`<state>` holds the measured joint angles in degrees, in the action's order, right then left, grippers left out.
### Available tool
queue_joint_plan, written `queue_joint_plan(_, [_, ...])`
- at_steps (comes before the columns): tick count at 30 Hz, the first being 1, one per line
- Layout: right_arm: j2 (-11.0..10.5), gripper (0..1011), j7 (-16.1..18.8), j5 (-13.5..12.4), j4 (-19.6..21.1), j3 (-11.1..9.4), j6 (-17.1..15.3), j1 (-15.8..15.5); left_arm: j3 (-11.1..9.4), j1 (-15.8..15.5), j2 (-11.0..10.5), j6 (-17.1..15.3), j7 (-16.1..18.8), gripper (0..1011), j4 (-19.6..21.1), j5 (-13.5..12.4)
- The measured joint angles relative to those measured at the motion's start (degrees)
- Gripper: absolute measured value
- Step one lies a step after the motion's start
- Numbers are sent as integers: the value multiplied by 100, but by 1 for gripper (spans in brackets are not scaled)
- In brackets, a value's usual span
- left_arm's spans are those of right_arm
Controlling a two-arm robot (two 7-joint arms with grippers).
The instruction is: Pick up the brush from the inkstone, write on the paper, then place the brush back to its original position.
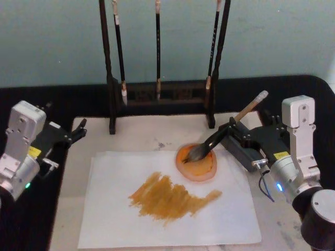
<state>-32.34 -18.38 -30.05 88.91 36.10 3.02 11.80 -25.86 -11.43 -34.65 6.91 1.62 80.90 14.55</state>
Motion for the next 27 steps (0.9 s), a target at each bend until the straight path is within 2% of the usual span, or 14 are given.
queue_joint_plan(27, [0, 1000, 0, 0, 0, 0, 0, 0, 0, 0, 0, 0, 0, 1010, 0, 0])
